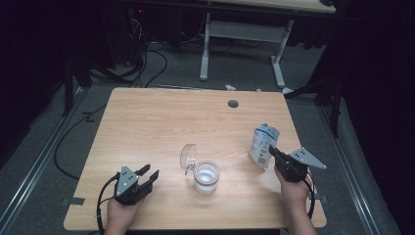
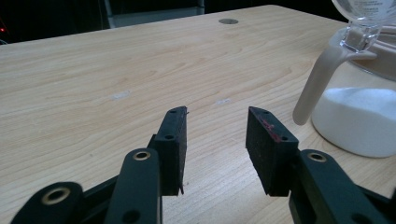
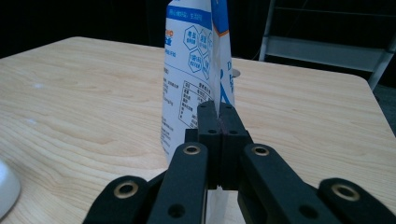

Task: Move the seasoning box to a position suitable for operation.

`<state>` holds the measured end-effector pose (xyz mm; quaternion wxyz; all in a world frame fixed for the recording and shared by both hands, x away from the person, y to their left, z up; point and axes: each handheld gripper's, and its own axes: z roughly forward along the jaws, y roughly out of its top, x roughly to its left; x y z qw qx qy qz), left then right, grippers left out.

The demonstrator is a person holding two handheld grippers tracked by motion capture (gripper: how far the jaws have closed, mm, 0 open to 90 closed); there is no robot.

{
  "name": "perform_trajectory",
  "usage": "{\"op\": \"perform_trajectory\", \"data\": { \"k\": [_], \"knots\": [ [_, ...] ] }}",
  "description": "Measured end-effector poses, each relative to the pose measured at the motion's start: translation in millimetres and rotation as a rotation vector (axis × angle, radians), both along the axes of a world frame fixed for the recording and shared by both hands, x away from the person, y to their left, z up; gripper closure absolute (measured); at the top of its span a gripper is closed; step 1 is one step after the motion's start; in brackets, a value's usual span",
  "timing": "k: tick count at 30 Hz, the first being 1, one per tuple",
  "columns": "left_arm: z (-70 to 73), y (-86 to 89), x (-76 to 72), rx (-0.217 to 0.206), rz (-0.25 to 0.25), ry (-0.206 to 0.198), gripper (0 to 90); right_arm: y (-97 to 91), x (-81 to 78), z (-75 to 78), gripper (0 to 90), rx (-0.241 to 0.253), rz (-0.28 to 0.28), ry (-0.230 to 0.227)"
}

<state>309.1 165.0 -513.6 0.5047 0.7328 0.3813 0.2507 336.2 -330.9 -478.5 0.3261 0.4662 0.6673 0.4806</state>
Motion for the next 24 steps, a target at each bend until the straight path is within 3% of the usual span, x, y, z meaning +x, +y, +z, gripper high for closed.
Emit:
{"op": "perform_trajectory", "data": {
  "k": [24],
  "knots": [
    [-0.4,3.8,0.4,-0.008,-0.012,0.015,57.2,2.1,0.0,-7.2,82.7,0.007,-0.012,0.015]
  ]
}}
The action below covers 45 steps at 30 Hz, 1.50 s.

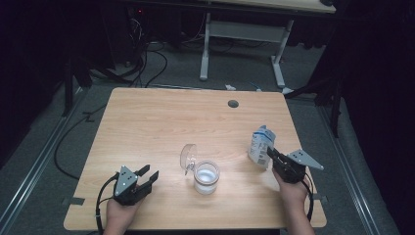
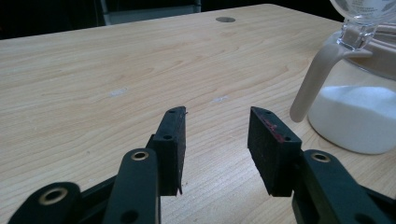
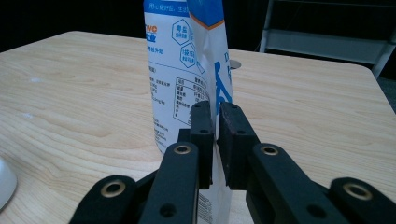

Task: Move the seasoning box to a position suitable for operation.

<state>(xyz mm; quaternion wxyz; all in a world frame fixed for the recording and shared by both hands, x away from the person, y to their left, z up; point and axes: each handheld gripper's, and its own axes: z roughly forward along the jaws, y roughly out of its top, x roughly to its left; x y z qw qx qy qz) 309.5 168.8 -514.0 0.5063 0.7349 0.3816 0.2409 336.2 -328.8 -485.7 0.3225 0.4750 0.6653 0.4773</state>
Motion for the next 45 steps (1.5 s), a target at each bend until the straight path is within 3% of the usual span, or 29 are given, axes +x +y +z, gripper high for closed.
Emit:
{"op": "perform_trajectory", "data": {
  "k": [12,26,32,45],
  "knots": [
    [-0.4,-0.1,0.1,0.005,-0.001,0.000,57.2,0.6,2.0,-0.1,64.2,0.005,-0.014,0.013],
    [-0.6,0.3,0.0,0.009,-0.003,0.005,57.5,8.1,3.0,2.0,26.7,-0.036,-0.068,-0.001],
    [-1.3,-0.8,-0.3,0.013,-0.009,0.009,57.6,8.4,-2.6,3.4,27.0,-0.033,-0.061,0.004],
    [-0.3,-0.8,-1.0,0.017,-0.021,0.012,57.8,15.3,-31.8,9.5,32.1,-0.052,-0.031,-0.010]
  ]
}}
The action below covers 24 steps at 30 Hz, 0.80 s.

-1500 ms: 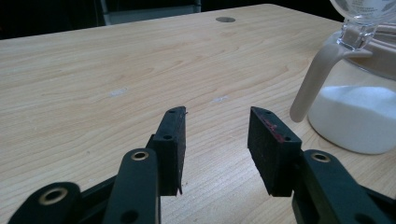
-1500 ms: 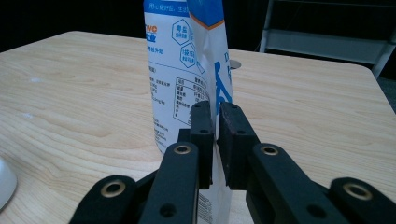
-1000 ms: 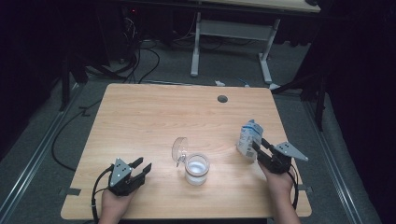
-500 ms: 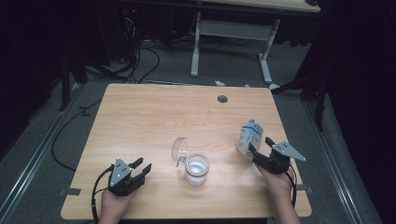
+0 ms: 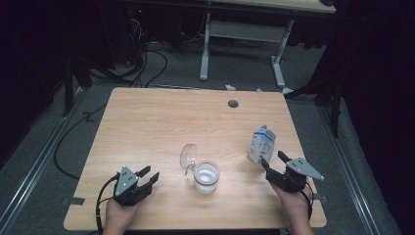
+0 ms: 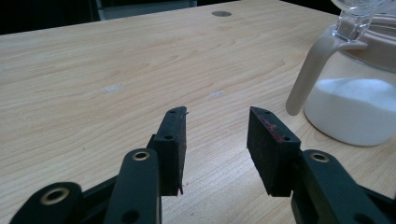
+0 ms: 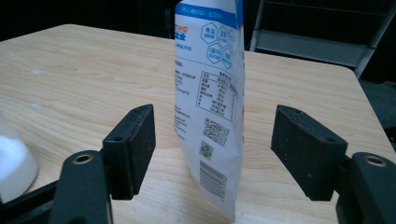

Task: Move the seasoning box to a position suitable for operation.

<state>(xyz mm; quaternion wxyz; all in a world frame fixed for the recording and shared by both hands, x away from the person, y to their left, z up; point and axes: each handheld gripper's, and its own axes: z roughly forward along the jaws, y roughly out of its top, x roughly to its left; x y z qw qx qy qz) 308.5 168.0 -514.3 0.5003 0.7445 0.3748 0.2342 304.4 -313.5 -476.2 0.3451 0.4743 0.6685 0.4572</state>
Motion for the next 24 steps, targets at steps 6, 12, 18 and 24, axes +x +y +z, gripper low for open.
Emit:
{"op": "perform_trajectory", "data": {
  "k": [6,12,18,24],
  "knots": [
    [0.4,-0.8,-0.6,0.001,-0.004,0.001,57.9,6.1,-9.7,1.1,33.4,-0.012,0.014,-0.002],
    [1.2,-2.3,-2.1,-0.002,-0.008,0.004,57.9,15.0,-15.1,0.5,35.6,-0.021,0.030,0.002],
    [2.6,-4.5,-3.7,-0.010,-0.007,0.003,57.8,28.8,-17.2,1.4,38.5,-0.026,0.065,0.008],
    [6.1,-12.2,-5.1,-0.022,-0.004,0.003,57.8,52.2,-14.3,-4.0,44.6,-0.044,0.113,0.024]
  ]
}}
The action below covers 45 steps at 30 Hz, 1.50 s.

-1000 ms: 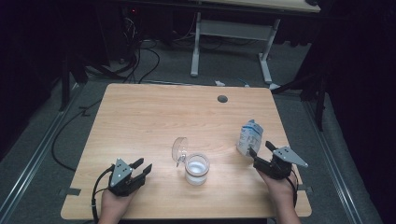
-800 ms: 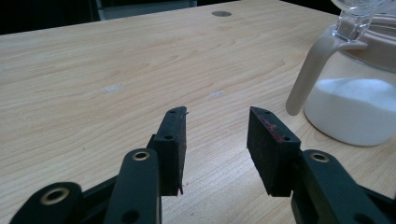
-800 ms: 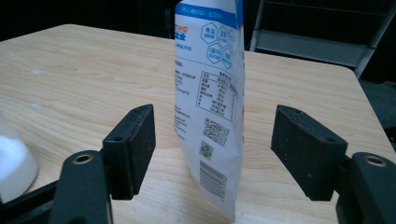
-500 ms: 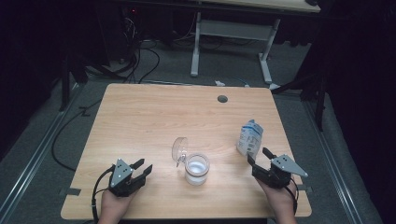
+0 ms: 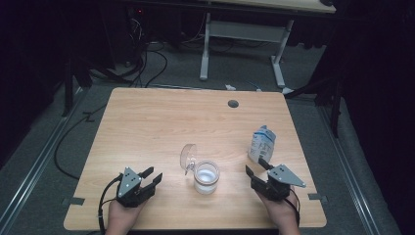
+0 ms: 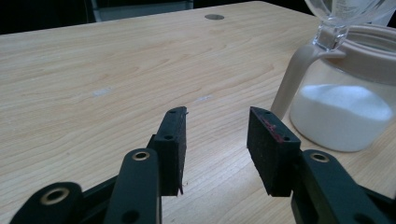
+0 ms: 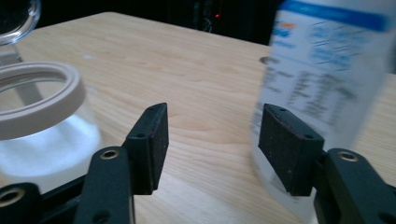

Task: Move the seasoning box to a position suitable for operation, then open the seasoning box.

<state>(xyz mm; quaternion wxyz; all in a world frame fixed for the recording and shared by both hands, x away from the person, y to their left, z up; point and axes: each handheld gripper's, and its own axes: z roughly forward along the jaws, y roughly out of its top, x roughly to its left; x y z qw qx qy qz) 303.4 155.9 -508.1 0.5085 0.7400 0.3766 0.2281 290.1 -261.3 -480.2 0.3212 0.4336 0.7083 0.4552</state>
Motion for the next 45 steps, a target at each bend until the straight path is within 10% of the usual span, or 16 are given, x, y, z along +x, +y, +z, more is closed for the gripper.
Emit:
{"op": "perform_trajectory", "data": {
  "k": [11,18,27,45],
  "knots": [
    [19.3,-16.3,12.9,-0.060,0.002,0.027,62.6,42.4,2.8,-8.5,58.0,-0.034,0.111,0.044],
    [36.6,-37.5,23.7,-0.090,-0.010,0.047,80.8,45.4,-7.2,-16.9,89.2,-0.059,0.172,0.079],
    [58.7,-58.3,22.6,-0.111,-0.053,0.010,84.6,59.8,-12.2,-22.2,89.9,-0.104,0.227,0.083],
    [23.5,-62.5,11.8,-0.062,-0.072,0.075,85.2,69.7,-14.7,-25.6,89.9,-0.122,0.247,0.087]
  ]
}}
